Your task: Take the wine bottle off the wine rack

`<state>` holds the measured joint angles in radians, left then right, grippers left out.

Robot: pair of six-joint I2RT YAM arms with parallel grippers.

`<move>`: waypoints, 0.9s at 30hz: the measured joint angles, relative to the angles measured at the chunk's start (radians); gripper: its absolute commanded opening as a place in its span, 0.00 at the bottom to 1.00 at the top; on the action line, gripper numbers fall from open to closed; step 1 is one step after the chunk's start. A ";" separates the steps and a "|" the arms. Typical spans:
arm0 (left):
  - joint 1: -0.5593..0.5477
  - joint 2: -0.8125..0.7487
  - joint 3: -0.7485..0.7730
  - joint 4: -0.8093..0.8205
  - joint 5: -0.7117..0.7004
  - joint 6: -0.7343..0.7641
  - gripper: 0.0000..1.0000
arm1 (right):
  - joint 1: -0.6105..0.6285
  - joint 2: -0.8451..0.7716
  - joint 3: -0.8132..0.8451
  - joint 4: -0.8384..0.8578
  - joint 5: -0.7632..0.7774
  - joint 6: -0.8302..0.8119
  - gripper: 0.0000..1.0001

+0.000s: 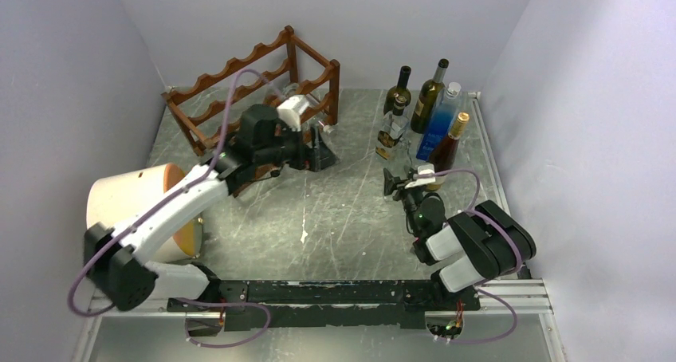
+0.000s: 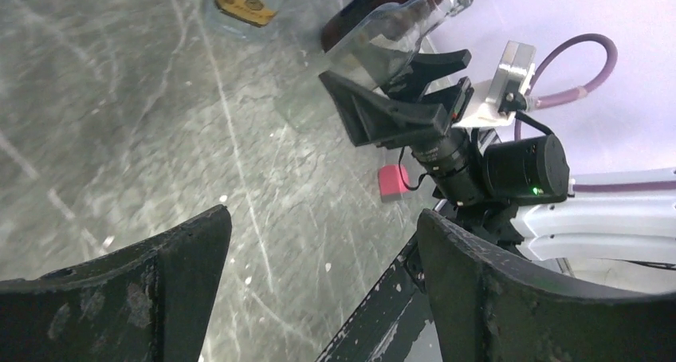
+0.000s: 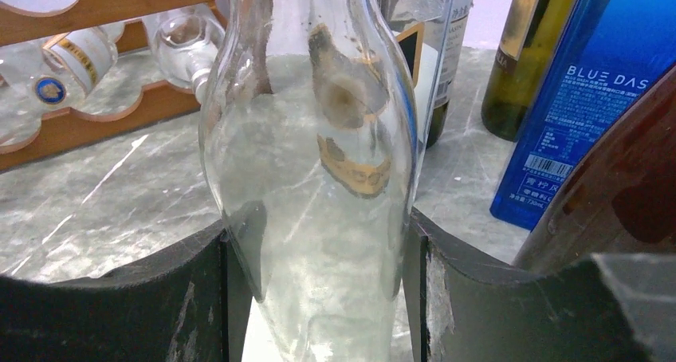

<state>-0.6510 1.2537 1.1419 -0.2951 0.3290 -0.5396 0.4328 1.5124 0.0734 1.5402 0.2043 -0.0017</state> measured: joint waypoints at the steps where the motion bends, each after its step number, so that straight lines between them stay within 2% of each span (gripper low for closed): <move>1: -0.012 0.041 0.018 0.018 0.008 0.000 0.88 | 0.000 -0.004 -0.006 0.001 -0.006 0.002 0.39; 4: -0.072 0.183 0.121 0.048 0.004 0.007 0.89 | 0.000 -0.013 -0.019 0.003 -0.021 0.005 0.44; 8: -0.148 0.338 0.279 0.085 -0.012 0.038 0.90 | 0.000 -0.028 -0.037 0.004 -0.031 0.005 0.60; 14: -0.177 0.483 0.442 0.138 -0.012 0.050 0.94 | 0.000 -0.072 -0.061 0.000 -0.038 0.020 0.98; 16: -0.178 0.496 0.448 0.146 -0.013 0.045 0.96 | 0.000 -0.129 -0.066 -0.010 -0.036 0.029 1.00; 19: -0.178 0.482 0.426 0.150 -0.027 0.040 0.97 | 0.000 -0.296 -0.066 -0.079 -0.039 0.035 1.00; 24: -0.180 0.362 0.365 0.104 -0.096 0.055 0.98 | 0.000 -0.660 -0.015 -0.464 -0.029 0.071 1.00; 27: -0.179 0.235 0.325 0.067 -0.158 0.072 0.99 | 0.000 -0.844 0.071 -0.783 -0.030 0.131 1.00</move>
<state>-0.8299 1.4883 1.4670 -0.2283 0.1707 -0.4671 0.4328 0.6682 0.1444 0.7570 0.1745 0.1291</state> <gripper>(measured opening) 0.980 0.997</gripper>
